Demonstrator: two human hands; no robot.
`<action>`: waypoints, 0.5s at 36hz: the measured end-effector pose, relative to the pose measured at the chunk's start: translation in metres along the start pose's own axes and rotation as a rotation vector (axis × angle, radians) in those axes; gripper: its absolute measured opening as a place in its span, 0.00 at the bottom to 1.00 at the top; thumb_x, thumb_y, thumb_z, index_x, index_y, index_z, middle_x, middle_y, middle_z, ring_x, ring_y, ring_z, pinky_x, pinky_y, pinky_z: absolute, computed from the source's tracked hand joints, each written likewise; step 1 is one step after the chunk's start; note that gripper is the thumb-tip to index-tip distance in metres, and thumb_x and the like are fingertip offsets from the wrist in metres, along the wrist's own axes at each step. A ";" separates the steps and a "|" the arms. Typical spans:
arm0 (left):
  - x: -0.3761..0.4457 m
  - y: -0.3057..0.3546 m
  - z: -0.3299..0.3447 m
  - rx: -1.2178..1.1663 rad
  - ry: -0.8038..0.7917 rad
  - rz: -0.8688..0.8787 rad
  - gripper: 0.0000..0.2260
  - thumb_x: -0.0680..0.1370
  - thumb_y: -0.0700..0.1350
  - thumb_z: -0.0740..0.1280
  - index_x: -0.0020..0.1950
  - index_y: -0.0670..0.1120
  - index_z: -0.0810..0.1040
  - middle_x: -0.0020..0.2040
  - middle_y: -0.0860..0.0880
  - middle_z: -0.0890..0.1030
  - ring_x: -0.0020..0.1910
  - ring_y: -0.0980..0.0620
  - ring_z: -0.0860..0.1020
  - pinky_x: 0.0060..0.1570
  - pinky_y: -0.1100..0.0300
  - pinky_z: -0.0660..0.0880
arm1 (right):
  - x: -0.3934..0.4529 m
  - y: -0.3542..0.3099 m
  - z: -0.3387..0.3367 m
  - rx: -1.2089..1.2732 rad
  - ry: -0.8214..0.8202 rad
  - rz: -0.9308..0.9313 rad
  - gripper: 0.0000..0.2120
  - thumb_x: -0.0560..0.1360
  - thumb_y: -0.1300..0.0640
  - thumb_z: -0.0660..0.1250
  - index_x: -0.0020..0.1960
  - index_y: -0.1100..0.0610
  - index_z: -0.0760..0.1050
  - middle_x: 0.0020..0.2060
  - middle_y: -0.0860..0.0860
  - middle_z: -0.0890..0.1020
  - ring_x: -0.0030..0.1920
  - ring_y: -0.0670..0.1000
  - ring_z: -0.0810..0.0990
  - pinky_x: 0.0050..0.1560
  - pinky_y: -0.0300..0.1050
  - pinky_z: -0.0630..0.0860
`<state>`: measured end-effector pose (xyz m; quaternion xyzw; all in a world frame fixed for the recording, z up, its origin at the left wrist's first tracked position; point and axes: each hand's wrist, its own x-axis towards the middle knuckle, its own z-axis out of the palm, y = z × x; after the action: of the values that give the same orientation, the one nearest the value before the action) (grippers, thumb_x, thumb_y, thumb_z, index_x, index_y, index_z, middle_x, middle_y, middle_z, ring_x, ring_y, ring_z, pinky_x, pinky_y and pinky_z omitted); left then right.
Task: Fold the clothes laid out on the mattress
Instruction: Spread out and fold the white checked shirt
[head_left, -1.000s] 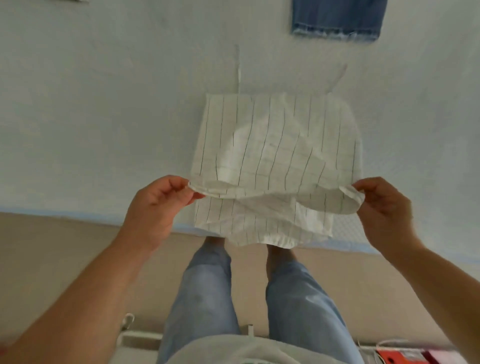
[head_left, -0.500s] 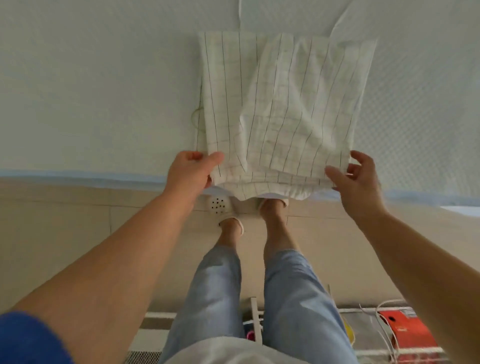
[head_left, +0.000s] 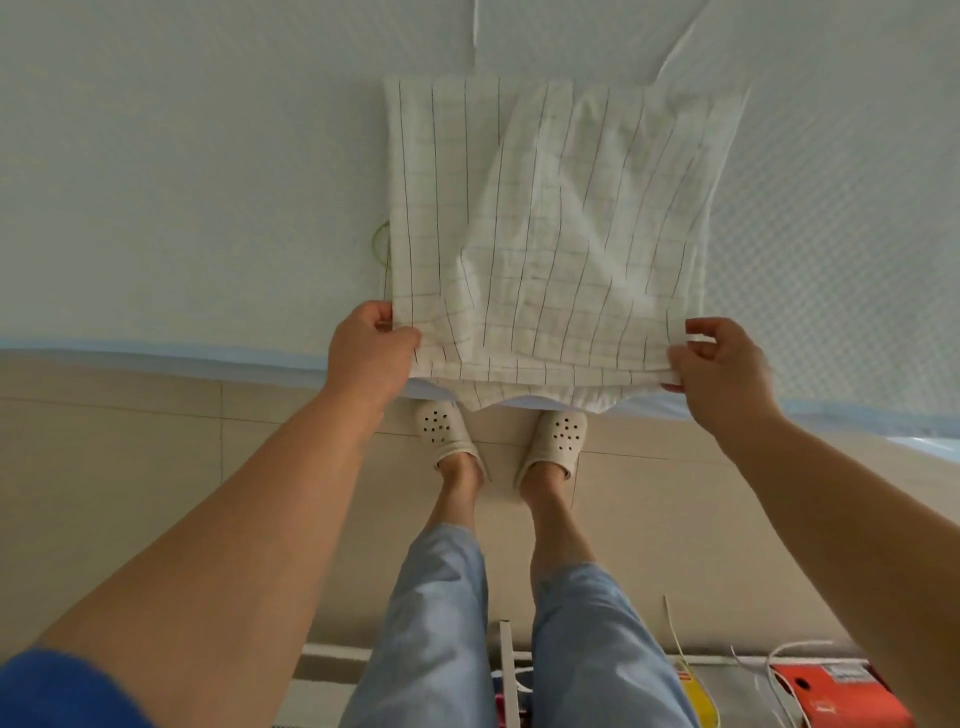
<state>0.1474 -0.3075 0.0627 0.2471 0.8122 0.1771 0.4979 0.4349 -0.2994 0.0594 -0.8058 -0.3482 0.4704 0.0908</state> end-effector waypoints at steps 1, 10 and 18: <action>0.000 0.003 -0.001 0.022 0.013 0.022 0.07 0.73 0.37 0.65 0.47 0.48 0.75 0.40 0.53 0.78 0.37 0.58 0.76 0.31 0.70 0.70 | 0.001 -0.001 -0.001 -0.009 0.004 0.001 0.09 0.77 0.59 0.62 0.54 0.47 0.69 0.41 0.40 0.78 0.38 0.43 0.81 0.42 0.45 0.79; -0.008 0.009 -0.011 0.130 0.000 0.014 0.08 0.72 0.37 0.63 0.38 0.50 0.75 0.37 0.52 0.78 0.36 0.53 0.75 0.33 0.61 0.70 | -0.010 -0.005 -0.001 -0.089 0.007 0.074 0.12 0.76 0.62 0.59 0.57 0.53 0.73 0.38 0.42 0.77 0.37 0.49 0.80 0.43 0.50 0.79; -0.002 0.033 -0.008 0.352 0.251 0.329 0.15 0.75 0.44 0.65 0.62 0.46 0.71 0.52 0.53 0.72 0.48 0.54 0.72 0.42 0.65 0.64 | -0.006 -0.026 -0.002 -0.198 0.119 -0.089 0.22 0.74 0.50 0.64 0.65 0.52 0.65 0.54 0.44 0.71 0.49 0.48 0.74 0.49 0.48 0.72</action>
<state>0.1484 -0.2822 0.0855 0.4346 0.8347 0.1409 0.3075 0.4224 -0.2834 0.0775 -0.8209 -0.4226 0.3805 0.0520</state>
